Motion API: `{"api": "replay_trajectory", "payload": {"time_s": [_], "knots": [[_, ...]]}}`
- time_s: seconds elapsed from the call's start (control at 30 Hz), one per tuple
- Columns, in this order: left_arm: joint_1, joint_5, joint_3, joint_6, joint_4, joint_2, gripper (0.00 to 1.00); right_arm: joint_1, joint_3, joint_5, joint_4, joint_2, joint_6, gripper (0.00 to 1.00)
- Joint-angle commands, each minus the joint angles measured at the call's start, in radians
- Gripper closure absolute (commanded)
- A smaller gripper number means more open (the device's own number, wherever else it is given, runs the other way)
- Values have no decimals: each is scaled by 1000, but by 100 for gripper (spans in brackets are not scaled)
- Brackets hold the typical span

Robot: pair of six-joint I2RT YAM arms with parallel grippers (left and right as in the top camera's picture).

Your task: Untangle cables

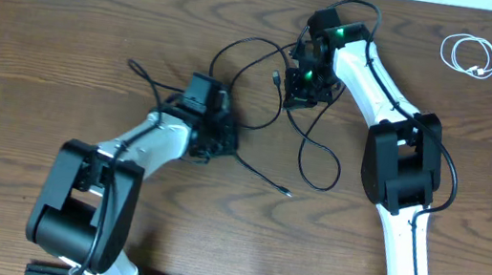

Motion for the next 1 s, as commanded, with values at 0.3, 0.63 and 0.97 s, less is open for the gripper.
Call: {"api": "replay_trajectory", "payload": {"time_s": [0.3,0.63,0.97], "knots": [[-121,5,-14,-47,44,12,86,-24,-2,-18,-11,-94,-89,44],[-134,82,-14,-34,83,12,92,-47,-2,283,-26,-187,102,15],[-158,87,-13,-30,91,12,92,-146,-72,180,-76,-143,87,8]]}}
